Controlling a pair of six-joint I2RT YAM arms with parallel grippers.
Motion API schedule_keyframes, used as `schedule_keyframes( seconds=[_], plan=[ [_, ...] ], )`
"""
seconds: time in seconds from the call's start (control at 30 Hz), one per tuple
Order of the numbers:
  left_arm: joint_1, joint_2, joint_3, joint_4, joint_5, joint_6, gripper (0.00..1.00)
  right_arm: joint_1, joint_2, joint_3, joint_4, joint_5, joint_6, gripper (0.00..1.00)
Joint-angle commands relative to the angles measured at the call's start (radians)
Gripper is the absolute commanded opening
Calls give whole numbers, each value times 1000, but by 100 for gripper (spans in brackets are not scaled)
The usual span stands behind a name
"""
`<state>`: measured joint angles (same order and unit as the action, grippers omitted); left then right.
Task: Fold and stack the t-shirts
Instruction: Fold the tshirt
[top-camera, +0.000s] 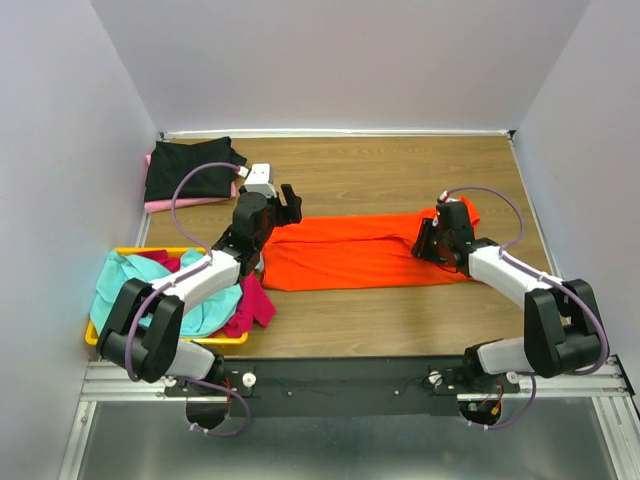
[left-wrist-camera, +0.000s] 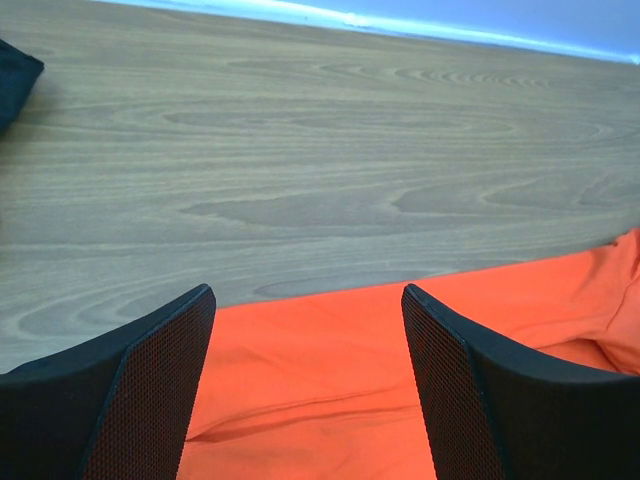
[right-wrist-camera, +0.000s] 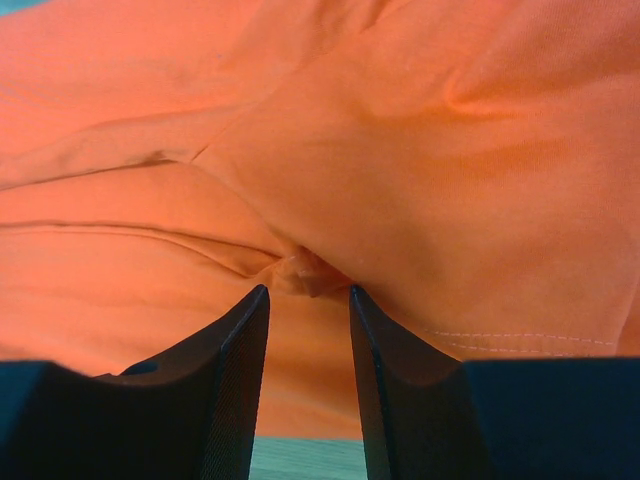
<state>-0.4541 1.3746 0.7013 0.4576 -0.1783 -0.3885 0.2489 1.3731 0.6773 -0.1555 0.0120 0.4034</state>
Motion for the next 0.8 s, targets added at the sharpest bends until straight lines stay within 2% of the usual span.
schedule_keyframes(
  seconds=[0.0,0.6,0.7,0.77],
  plan=[
    [-5,32,15,18,34,16,83,7,43,19,24,45,9,45],
    [-5,35,10,12,33,26,83,6,116,53,43,63,26,35],
    [-3,40,10,12,31,27,83,7,113,48,47,65,28,28],
    [-3,43,12,12,33,25,83,7,101,44,50,66,25,16]
  ],
)
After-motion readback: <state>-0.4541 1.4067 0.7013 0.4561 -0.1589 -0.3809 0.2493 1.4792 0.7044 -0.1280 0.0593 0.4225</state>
